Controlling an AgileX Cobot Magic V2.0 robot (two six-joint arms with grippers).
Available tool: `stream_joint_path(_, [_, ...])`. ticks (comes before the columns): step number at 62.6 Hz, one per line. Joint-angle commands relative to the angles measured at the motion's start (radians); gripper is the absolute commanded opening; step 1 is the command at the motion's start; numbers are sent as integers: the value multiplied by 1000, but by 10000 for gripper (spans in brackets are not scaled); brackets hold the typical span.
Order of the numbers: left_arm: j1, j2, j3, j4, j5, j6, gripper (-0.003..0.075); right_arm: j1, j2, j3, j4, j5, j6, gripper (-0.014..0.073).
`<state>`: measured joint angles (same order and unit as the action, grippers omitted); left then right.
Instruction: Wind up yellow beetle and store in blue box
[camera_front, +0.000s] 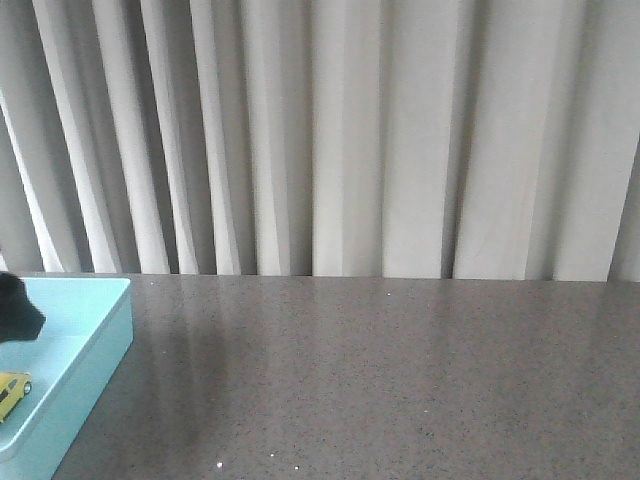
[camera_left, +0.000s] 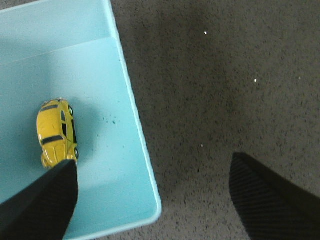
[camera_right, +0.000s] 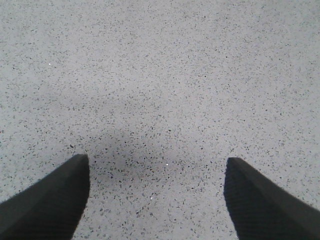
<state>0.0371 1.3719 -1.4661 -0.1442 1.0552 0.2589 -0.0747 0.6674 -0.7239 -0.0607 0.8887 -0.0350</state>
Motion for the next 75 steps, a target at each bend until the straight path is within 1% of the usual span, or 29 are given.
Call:
stream_joint_path(1, [-45,-157,150,99,-152,-82,587,2,0,-23,-10,-56,1,540])
stream_joint_path(9, [-54,-310,380,174,-307,-191,587,2,0,-23,-10,-56,1,540])
stream_joint_path(14, [-54,-393,522,174,-416,-215,587,2,0,-23,-10,-56,1,540])
stream_joint_path(20, [-54,-482,651,155,-504,-223,580,2,0,-23,-10,-56,1,540])
stream_joint_path(25, [-54,-542,738,109,-552,-223,533,2,0,-23,-10,-56,1,540])
stream_joint_path(29, [-54,-586,782,62,-566,-221,468,2,0,-23,-10,-56,1,540])
stream_joint_path(37, [-54,-652,836,33,-568,-221,312,2,0,-23,-10,-56,1,540])
stream_joint_path(38, [-54,-658,840,33,-568,-221,282,2,0,-23,-10,-56,1,540])
stream_joint_path(40, [-54,-670,847,33,-566,-221,232,2,0,-23,-10,-56,1,540])
stream_joint_path(47, [-54,-683,848,34,-560,-221,97,2,0,-23,-10,-56,1,540])
stream_joint_path(54, [-54,-680,848,34,-558,-221,-9,2,0,-23,-10,-56,1,540])
stream_joint_path(68, [-54,-680,848,34,-558,-220,-6,2,0,-23,-10,-56,1,540])
stream_joint_path(75, [-54,-697,849,67,-557,-219,-7,2,0,-23,-10,-56,1,540])
